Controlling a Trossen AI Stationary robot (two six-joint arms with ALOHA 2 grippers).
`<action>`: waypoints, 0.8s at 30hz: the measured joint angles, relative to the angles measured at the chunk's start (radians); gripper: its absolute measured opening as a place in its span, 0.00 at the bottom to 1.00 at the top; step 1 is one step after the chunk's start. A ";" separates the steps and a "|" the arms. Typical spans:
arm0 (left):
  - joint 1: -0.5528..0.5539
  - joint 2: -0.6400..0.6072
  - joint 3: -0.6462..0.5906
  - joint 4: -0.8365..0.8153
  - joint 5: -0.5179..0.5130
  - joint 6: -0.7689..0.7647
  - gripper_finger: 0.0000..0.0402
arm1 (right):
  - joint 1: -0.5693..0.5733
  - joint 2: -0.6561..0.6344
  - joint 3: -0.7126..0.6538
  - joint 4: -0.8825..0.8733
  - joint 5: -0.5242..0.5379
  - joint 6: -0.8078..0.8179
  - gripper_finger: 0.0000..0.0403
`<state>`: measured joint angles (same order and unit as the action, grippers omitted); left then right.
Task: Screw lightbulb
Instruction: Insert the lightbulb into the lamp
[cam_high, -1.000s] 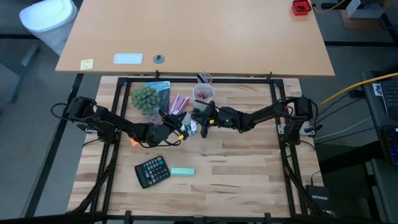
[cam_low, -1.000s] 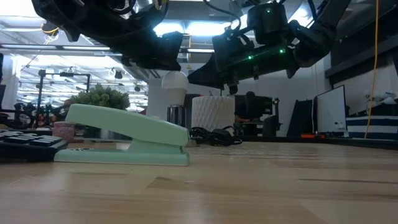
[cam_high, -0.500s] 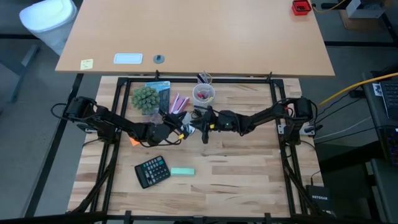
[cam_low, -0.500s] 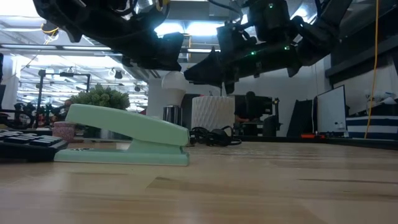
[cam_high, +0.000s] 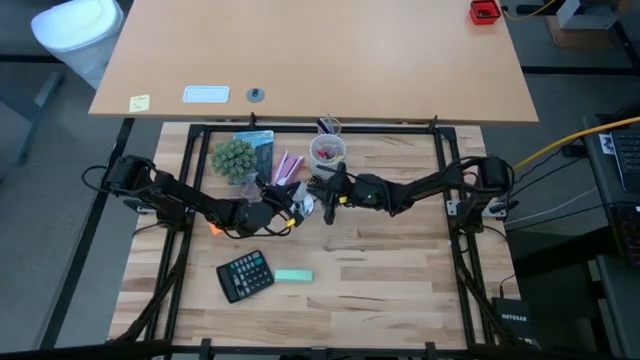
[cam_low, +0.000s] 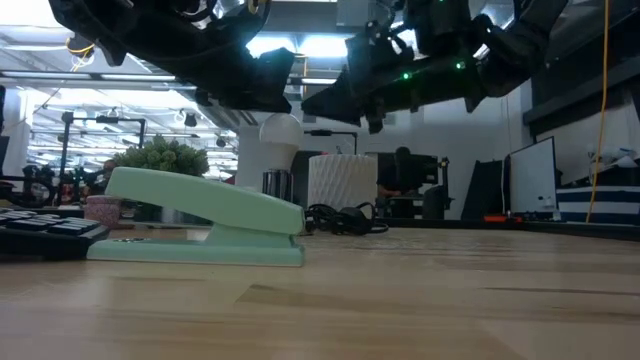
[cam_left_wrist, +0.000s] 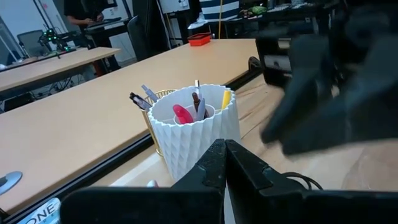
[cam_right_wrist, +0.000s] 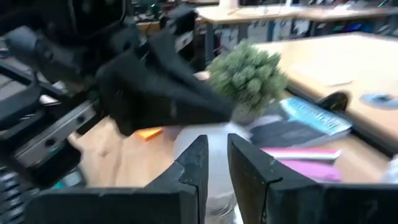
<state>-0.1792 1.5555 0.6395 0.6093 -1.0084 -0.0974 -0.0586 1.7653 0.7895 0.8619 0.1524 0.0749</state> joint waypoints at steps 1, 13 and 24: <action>-0.004 0.000 0.000 0.000 0.000 0.000 0.00 | 0.000 -0.008 0.000 -0.001 0.015 -0.012 0.16; -0.025 0.000 0.000 -0.002 -0.001 0.000 0.00 | -0.042 -0.012 0.000 -0.058 0.062 -0.003 0.16; -0.023 0.000 0.000 -0.002 -0.048 0.027 0.00 | -0.032 -0.012 0.000 -0.005 -0.040 -0.002 0.16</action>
<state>-0.2027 1.5558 0.6392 0.6071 -1.0569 -0.0709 -0.0902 1.7531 0.7895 0.8570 0.1119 0.0734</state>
